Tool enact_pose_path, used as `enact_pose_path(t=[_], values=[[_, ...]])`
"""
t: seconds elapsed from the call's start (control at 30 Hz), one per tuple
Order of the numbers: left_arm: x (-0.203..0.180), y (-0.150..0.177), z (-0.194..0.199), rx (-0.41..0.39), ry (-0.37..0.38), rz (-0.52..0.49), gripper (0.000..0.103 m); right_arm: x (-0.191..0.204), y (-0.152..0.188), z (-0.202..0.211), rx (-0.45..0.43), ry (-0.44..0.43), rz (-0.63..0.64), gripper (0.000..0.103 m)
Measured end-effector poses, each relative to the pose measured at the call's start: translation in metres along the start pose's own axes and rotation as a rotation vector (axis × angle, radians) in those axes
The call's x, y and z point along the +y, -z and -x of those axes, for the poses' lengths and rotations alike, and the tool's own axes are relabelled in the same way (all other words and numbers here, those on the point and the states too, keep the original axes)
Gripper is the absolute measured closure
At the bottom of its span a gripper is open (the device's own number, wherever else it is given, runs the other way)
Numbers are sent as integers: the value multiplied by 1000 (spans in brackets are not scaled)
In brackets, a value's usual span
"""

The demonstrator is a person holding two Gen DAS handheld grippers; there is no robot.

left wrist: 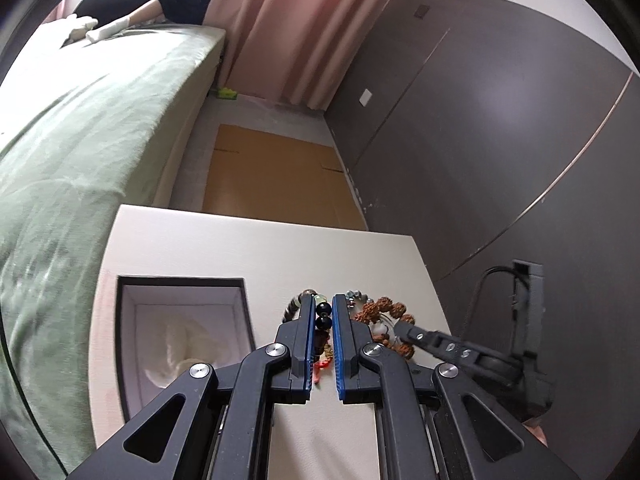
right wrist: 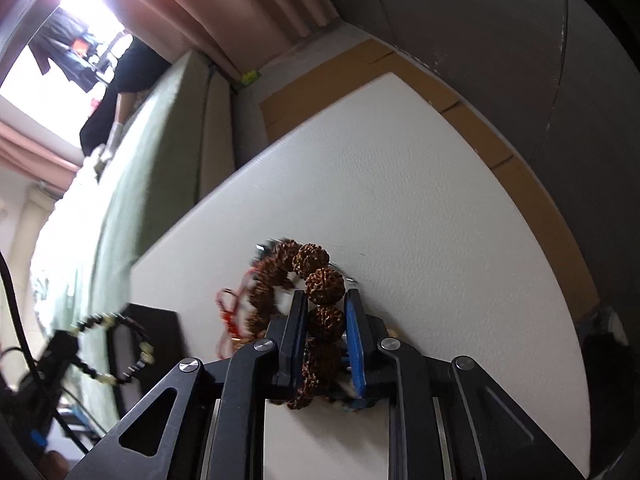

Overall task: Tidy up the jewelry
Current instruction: 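Lift the brown bead bracelet with the right tool and release it into the box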

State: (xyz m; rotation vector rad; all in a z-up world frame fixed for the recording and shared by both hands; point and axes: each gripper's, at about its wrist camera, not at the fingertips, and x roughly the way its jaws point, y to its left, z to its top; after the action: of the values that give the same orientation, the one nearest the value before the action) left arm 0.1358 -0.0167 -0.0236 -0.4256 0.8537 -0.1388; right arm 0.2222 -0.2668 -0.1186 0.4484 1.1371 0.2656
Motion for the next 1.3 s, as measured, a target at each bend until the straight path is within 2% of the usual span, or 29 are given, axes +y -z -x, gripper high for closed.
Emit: enact_pose_path(t=[0.33,0.53,0.67,0.7,0.77,0.8,0.83,0.9,1.3], values=[[27,-6,24,-28,-8,40,95,31,8,24,-56,-140,37,83],[39,-8,34,-33,-7,61,95,49,13,32,-89,-191,68,83],[41,-11,37,-28,21,68,94,62,15,39,-114,-214,84,83],[44,-12,38,-22,15,68,91,64,16,41,-120,-222,85,83],[47,-15,36,-11,13,70,67,69,18,43,-129,-240,91,83],[49,-14,38,-19,7,74,46,71,19,44,-132,-248,97,83],[52,-14,41,-36,-2,76,36,74,20,45,-133,-258,103,83],[55,-15,48,-65,-18,73,35,79,22,46,-134,-275,115,83],[89,-21,70,-110,-57,160,35,129,42,42,-113,-401,231,83]])
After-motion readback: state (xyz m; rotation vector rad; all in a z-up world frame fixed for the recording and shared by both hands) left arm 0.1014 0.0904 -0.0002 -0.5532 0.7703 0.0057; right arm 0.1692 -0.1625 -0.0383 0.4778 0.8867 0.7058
